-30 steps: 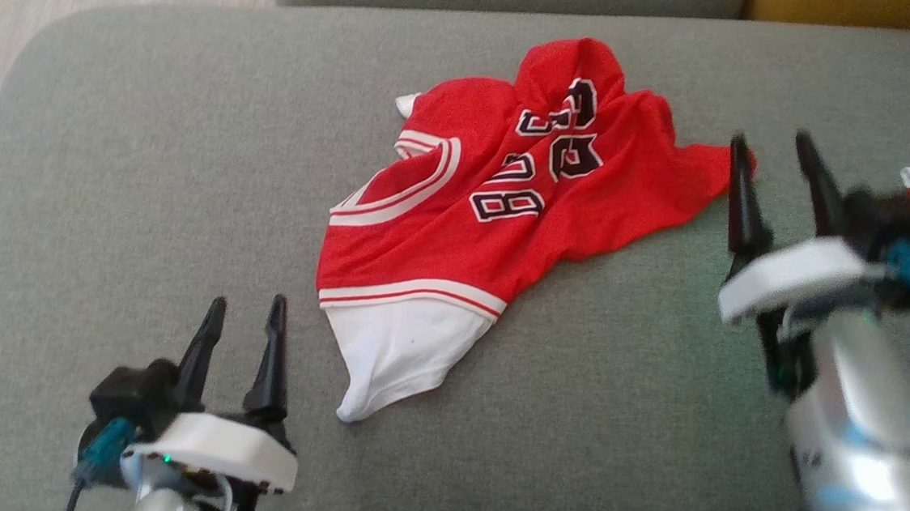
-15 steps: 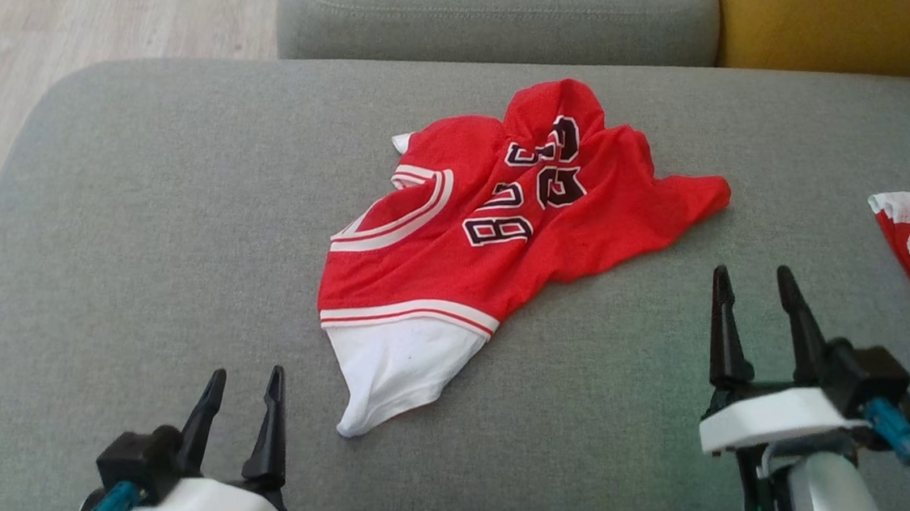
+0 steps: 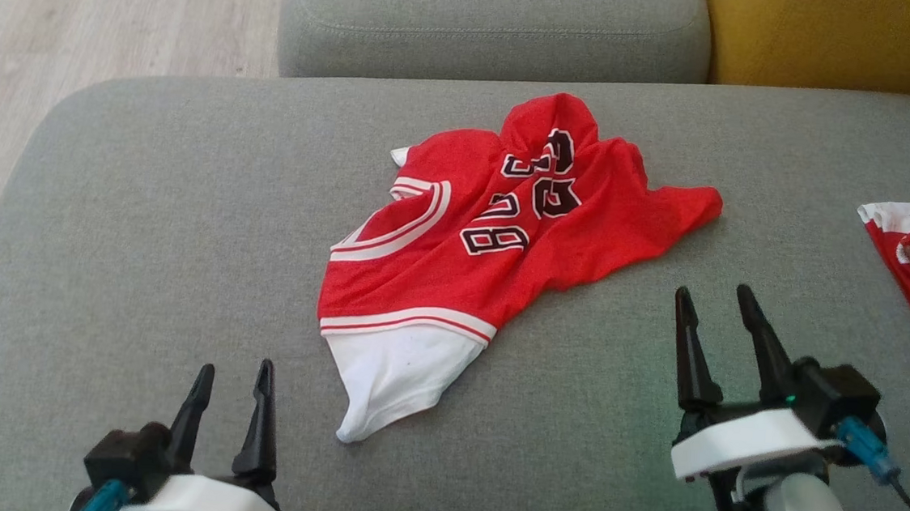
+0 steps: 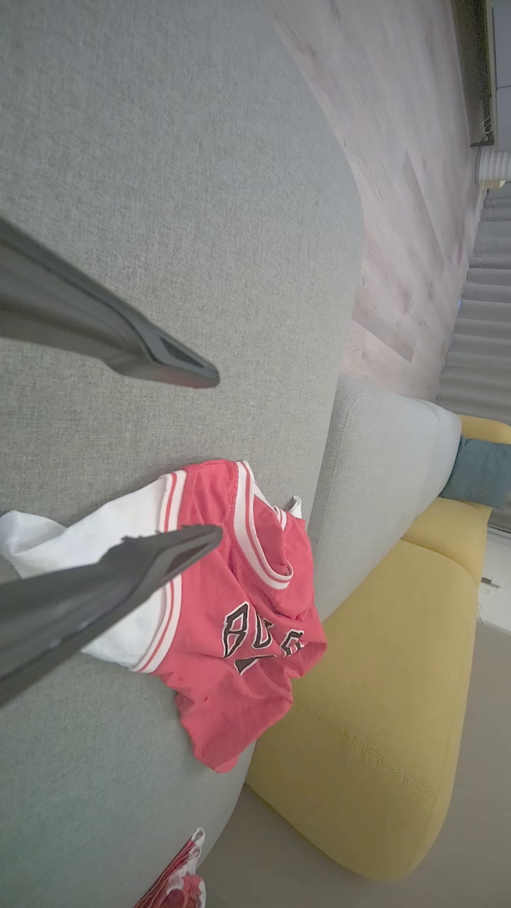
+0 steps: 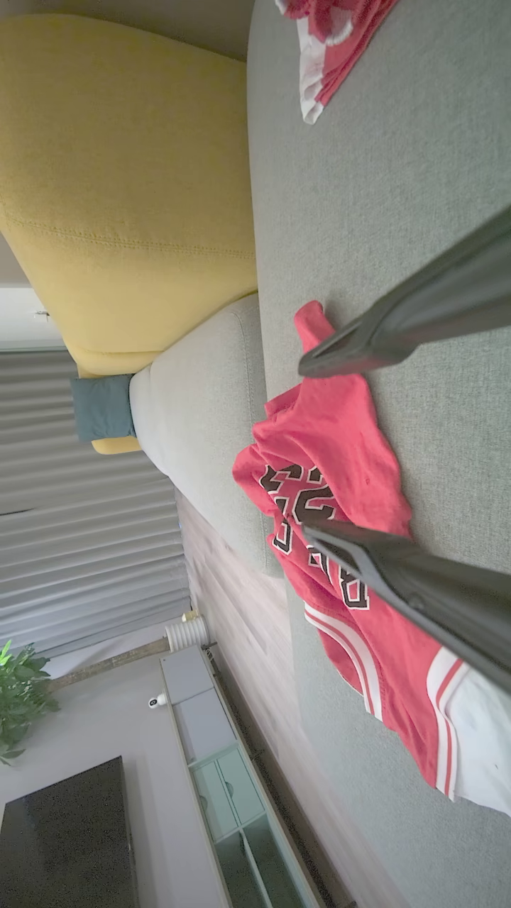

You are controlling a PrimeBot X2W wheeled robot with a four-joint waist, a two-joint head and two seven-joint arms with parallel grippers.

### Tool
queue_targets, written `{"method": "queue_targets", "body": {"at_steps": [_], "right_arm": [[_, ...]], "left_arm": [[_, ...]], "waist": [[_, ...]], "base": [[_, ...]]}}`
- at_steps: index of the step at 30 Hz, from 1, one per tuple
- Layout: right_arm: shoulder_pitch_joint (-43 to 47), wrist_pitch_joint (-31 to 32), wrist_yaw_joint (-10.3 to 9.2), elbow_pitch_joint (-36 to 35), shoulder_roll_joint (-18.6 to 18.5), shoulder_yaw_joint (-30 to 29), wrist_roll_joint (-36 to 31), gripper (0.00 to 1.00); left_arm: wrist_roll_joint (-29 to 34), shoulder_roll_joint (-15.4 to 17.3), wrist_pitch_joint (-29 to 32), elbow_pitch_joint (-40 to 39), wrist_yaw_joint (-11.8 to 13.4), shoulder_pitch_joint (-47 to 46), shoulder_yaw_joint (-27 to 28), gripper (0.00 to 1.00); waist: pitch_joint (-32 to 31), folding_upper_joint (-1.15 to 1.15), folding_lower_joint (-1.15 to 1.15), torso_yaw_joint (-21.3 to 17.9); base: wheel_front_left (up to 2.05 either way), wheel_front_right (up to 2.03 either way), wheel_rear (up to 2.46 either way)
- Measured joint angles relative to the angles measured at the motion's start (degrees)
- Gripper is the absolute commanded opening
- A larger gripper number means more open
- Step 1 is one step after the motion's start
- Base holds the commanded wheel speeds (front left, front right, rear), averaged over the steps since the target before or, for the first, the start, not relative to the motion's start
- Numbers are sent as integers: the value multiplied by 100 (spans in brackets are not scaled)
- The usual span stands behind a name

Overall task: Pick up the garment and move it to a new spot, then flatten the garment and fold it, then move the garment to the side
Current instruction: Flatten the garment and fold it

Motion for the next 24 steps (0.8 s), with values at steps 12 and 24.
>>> {"method": "queue_targets", "body": {"at_steps": [12,24], "right_arm": [[27,33,0,-3,2,44,73,100],[111,87,0,-7,2,76,74,100]], "left_arm": [[-1,-1,0,-37,49,107,58,100],[-1,-3,27,646,-259,109,-455,100]], "waist": [[-83,0,0,-25],[-37,0,0,-42]], "base": [[0,0,0],[0,0,0]]}}
